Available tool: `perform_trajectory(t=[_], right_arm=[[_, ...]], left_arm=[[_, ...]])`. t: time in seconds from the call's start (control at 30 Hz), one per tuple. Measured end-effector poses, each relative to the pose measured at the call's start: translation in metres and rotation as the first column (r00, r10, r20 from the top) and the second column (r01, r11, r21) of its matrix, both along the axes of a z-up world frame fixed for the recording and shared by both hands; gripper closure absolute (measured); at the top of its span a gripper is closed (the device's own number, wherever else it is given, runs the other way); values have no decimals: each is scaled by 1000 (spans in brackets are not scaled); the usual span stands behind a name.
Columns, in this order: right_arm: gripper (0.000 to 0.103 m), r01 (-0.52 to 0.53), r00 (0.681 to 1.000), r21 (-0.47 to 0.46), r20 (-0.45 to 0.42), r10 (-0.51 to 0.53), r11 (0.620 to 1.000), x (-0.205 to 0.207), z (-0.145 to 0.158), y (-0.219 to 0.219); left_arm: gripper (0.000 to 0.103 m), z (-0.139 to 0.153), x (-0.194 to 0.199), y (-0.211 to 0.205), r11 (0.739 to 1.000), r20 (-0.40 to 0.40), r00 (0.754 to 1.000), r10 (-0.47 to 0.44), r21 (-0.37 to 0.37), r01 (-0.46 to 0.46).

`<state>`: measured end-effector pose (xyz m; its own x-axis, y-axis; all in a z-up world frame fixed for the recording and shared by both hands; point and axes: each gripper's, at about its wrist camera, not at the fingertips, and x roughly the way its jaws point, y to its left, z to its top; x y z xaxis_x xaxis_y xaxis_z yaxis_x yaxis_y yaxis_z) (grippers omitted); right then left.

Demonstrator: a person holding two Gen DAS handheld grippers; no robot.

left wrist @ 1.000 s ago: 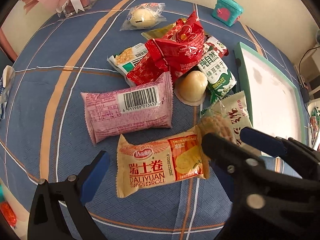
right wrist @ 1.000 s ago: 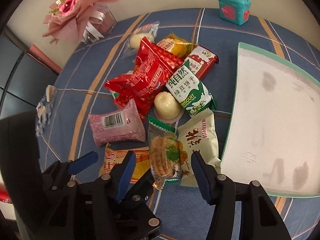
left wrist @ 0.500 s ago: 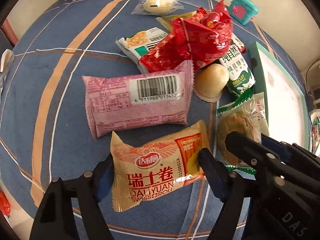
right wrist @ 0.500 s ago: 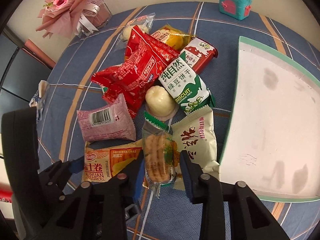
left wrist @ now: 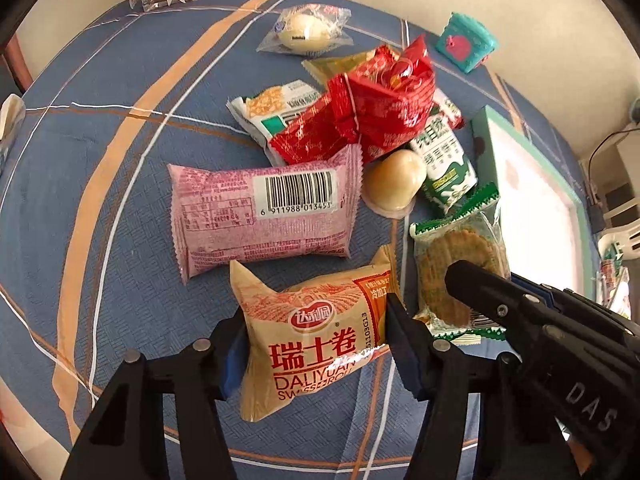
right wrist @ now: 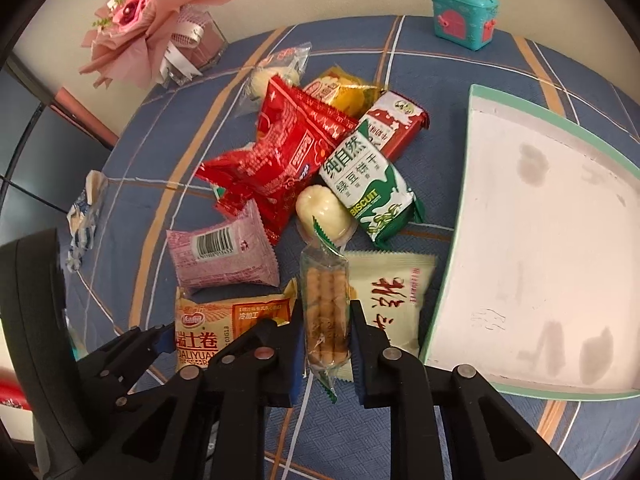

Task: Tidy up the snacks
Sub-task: 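Carry the green-wrapped biscuit with the right tool while the left tool carries the yellow roll over the tray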

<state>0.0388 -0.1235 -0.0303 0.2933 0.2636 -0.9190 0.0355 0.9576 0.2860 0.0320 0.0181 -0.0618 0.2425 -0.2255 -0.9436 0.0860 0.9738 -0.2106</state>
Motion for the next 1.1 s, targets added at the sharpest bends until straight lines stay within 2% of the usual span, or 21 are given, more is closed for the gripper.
perform_trajectory(t=[0.23, 0.43, 0.63, 0.77, 0.93, 1.1], right_arm=[[82, 25, 999, 35, 36, -26, 999, -6, 16, -10], [82, 60, 994, 53, 83, -64, 997, -12, 34, -25], [82, 135, 985, 59, 100, -141, 989, -14, 46, -64], [83, 252, 962, 29, 103, -253, 967, -15, 48, -106], [82, 387, 917, -2, 108, -385, 922, -17, 45, -152], [82, 468, 879, -22, 117, -463, 883, -18, 44, -187]], left_arm=[[41, 31, -11, 6, 999, 60, 998, 15, -41, -13], [41, 52, -12, 4, 999, 112, 993, 36, -15, -35], [41, 65, -3, -15, 1000, 133, 991, 18, 1, -19], [41, 80, 5, -44, 1000, 155, 988, -23, 1, 23], [41, 91, 20, -95, 995, 180, 979, -93, -14, 97], [41, 91, 31, -144, 987, 197, 968, -154, -15, 160]])
